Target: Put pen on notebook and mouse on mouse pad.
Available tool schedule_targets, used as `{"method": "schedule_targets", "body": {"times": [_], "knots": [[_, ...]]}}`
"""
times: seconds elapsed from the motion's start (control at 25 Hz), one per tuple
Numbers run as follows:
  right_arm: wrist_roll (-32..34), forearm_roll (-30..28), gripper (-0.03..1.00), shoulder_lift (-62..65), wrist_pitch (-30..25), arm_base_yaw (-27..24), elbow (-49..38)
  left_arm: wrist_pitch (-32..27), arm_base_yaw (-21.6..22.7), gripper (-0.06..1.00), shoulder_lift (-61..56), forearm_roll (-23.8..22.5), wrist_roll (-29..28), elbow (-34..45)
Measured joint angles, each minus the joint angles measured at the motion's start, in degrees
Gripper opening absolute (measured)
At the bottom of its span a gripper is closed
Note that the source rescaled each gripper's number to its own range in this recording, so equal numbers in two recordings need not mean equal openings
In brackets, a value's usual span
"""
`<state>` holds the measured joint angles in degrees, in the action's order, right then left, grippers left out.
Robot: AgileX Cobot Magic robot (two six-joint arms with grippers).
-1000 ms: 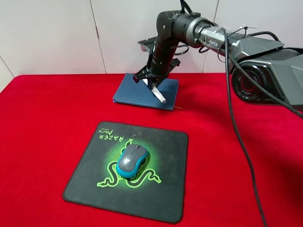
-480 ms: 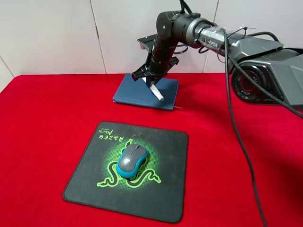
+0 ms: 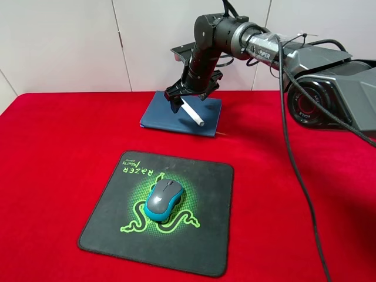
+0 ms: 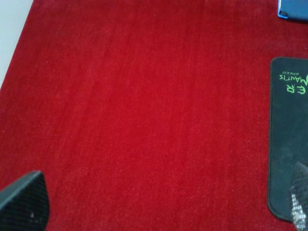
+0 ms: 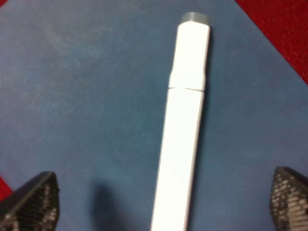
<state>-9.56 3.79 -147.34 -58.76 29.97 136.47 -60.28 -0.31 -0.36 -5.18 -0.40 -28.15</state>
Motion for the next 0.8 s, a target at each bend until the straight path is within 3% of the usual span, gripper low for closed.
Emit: {"method": "schedule_targets", "body": {"times": [0.4, 0.8], "knots": [[0.2, 0.0, 1.00, 0.8, -0.9, 0.0, 0.0, 0.0, 0.0, 1.00, 0.0, 0.0, 0.0, 0.0], [0.7, -0.4, 1.00, 11.5, -10.7, 0.0, -0.1, -0.1, 0.0, 1.00, 0.0, 0.0, 0.0, 0.0]]}}
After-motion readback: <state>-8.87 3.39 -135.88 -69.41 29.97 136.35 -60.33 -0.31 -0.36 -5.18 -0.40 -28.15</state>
